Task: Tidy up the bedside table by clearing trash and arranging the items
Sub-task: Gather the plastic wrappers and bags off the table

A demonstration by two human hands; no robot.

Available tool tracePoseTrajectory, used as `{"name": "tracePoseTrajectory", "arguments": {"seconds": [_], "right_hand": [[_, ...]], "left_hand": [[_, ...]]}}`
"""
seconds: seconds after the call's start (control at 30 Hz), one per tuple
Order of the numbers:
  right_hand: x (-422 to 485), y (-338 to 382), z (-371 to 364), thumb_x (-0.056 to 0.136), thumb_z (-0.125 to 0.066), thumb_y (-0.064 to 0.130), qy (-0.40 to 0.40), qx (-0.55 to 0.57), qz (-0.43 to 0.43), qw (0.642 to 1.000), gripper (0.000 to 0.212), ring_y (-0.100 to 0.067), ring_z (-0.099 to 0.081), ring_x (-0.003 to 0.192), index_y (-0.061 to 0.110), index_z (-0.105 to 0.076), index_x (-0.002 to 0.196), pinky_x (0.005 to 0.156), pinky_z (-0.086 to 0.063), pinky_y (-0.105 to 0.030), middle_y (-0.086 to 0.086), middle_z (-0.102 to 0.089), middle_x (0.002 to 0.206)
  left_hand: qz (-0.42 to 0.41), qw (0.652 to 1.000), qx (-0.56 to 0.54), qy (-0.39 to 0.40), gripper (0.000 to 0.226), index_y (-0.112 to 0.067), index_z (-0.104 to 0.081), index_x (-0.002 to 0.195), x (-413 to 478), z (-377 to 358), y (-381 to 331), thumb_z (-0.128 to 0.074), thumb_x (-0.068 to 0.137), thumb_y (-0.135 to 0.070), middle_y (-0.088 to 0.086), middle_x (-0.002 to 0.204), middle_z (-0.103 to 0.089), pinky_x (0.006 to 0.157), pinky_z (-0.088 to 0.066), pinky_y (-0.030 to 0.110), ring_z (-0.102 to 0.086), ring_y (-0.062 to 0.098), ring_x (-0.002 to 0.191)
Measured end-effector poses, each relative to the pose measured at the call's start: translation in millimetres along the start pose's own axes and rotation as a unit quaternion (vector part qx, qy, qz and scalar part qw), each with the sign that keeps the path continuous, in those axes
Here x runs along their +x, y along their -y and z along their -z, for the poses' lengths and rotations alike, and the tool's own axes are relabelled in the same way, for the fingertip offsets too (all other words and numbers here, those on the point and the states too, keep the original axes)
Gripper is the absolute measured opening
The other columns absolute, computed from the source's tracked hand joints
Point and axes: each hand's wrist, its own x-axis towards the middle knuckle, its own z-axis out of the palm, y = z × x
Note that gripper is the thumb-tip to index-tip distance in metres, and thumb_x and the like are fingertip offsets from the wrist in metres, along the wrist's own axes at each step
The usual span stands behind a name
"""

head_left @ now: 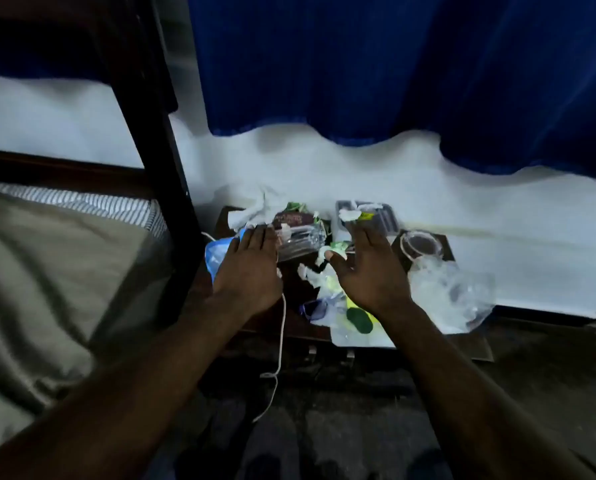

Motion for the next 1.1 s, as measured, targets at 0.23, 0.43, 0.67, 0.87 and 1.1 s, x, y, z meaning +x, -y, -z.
{"name": "tracePoseTrajectory", "arguments": {"seconds": [0.23, 0.43, 0.67, 0.87, 1.1], "right_hand": [[0, -2, -47, 0.100, -0.059, 0.053, -0.006, 0.030, 0.010, 0.999, 0.071, -0.036, -0.047, 0.141, 0.010, -0.045, 0.155, 0.113, -0.042, -0.046, -0.013, -0.053, 0.152], [3, -7, -66, 0.095, -0.046, 0.062, -0.028, 0.065, -0.005, 0.997, 0.076, -0.032, -0.051, 0.137, 0.011, -0.049, 0.151, 0.109, -0.044, -0.043, -0.010, -0.057, 0.147], [-9, -13, -84, 0.096, -0.063, 0.043, -0.048, 0.087, 0.013, 0.995, 0.061, -0.032, -0.053, 0.136, 0.012, -0.053, 0.148, 0.111, -0.046, -0.048, -0.009, -0.059, 0.145], [-1, -5, -90, 0.095, -0.058, 0.048, -0.049, 0.114, 0.022, 0.992, 0.062, -0.025, -0.051, 0.134, 0.011, -0.056, 0.144, 0.110, -0.042, -0.037, -0.008, -0.062, 0.142], [7, -15, -100, 0.094, -0.060, 0.047, -0.058, 0.118, 0.031, 0.991, 0.057, -0.022, -0.050, 0.131, 0.013, -0.059, 0.140, 0.108, -0.042, -0.036, -0.006, -0.063, 0.138]], "left_hand": [[-0.020, 1.000, 0.005, -0.014, 0.086, -0.007, -0.007, 0.162, -2, -46, 5, -0.050, 0.093, -0.030, 0.013, 0.171, -0.008, 0.128, -0.008, 0.046, -0.006, 0.030, 0.158], [-0.038, 0.998, 0.004, -0.053, 0.083, -0.005, -0.014, 0.162, 3, -60, 7, -0.050, 0.092, -0.032, 0.014, 0.170, -0.014, 0.128, -0.012, 0.048, -0.009, 0.030, 0.158], [0.035, 0.986, -0.001, -0.163, 0.075, -0.013, -0.045, 0.151, 11, -54, 25, -0.062, 0.084, -0.043, 0.013, 0.162, -0.035, 0.122, -0.015, 0.062, -0.025, 0.041, 0.150], [0.124, 0.988, 0.023, -0.092, 0.093, -0.035, -0.027, 0.156, 32, -63, 34, -0.055, 0.079, -0.078, 0.005, 0.164, -0.028, 0.118, -0.019, 0.063, -0.024, 0.037, 0.148], [0.147, 0.983, 0.022, -0.105, 0.092, -0.033, -0.031, 0.154, 40, -62, 34, -0.057, 0.074, -0.070, 0.005, 0.146, -0.053, 0.102, -0.027, 0.053, -0.040, 0.033, 0.129]]}}
